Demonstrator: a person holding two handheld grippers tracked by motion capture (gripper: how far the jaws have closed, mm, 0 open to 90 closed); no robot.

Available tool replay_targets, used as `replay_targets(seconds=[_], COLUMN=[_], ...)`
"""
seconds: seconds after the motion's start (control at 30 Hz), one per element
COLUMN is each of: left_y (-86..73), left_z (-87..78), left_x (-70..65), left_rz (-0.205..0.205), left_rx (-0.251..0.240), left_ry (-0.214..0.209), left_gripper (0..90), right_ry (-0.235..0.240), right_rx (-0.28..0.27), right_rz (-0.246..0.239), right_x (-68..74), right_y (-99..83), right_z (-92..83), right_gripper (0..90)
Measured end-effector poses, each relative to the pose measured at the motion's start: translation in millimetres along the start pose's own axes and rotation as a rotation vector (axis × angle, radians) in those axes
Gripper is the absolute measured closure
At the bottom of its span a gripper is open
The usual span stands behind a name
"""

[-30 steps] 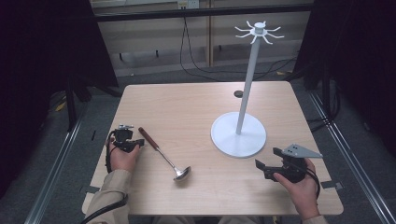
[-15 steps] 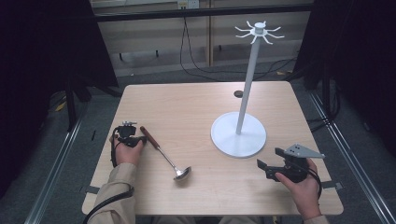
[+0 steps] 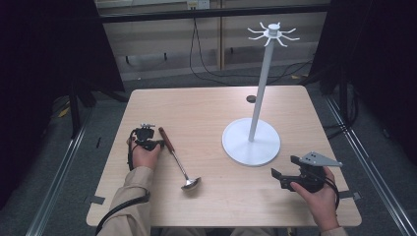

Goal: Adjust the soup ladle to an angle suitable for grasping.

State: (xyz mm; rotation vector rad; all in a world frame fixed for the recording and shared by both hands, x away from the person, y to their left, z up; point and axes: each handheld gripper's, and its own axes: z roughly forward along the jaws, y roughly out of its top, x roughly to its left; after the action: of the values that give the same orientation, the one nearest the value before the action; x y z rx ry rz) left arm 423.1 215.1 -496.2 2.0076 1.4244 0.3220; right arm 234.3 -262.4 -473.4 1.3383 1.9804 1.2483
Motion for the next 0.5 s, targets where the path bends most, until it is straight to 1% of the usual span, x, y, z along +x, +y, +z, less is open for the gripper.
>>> replay_targets(seconds=[0.03, 0.07, 0.1, 0.13, 0.17, 0.27, 0.3, 0.33, 0.37, 0.47, 0.5], left_y=[2.6, 2.6, 4.8, 4.8, 7.2, 9.8, 11.7, 11.7, 13.6, 14.8, 16.8], left_z=[3.3, 3.3, 5.5, 5.5, 7.6, 9.8, 11.6, 11.6, 14.2, 15.8, 17.5], left_x=[-5.1, -5.1, -8.5, -8.5, -11.7, -15.3, -17.8, -17.8, -21.3, -24.5, -28.0], left_rz=[0.004, 0.004, 0.013, 0.013, 0.018, 0.029, 0.035, 0.035, 0.033, 0.035, 0.042], left_rx=[0.000, 0.000, 0.008, 0.008, 0.018, 0.024, 0.031, 0.031, 0.032, 0.034, 0.042], left_ry=[-0.009, -0.009, -0.018, -0.018, -0.028, -0.027, -0.040, -0.040, -0.051, -0.056, -0.063], left_gripper=[90.0, 90.0, 90.0, 90.0, 90.0, 89.5, 89.4, 89.2, 88.8, 88.2, 88.2], right_ry=[0.000, 0.000, 0.001, 0.001, 0.001, 0.000, 0.000, 0.000, 0.000, 0.000, 0.003], right_rx=[0.000, 0.000, 0.002, 0.002, 0.003, 0.002, 0.003, 0.003, 0.003, 0.001, -0.001], right_rz=[0.000, 0.000, 0.001, 0.001, 0.004, 0.004, 0.004, 0.004, 0.004, 0.008, 0.011], right_x=[0.1, 0.1, -0.5, -0.5, -0.7, -0.9, -0.9, -0.9, -1.0, -1.0, -1.1], right_y=[0.1, 0.1, -0.1, -0.1, -0.4, -0.4, -0.4, -0.4, -0.4, -0.5, -0.4], right_z=[0.3, 0.3, 0.3, 0.3, 0.5, 0.6, 0.6, 0.6, 0.9, 1.0, 1.1], right_gripper=[10.0, 10.0, 10.0, 10.0, 10.0, 10.0, 9.9, 9.9, 10.0, 10.0, 10.0])
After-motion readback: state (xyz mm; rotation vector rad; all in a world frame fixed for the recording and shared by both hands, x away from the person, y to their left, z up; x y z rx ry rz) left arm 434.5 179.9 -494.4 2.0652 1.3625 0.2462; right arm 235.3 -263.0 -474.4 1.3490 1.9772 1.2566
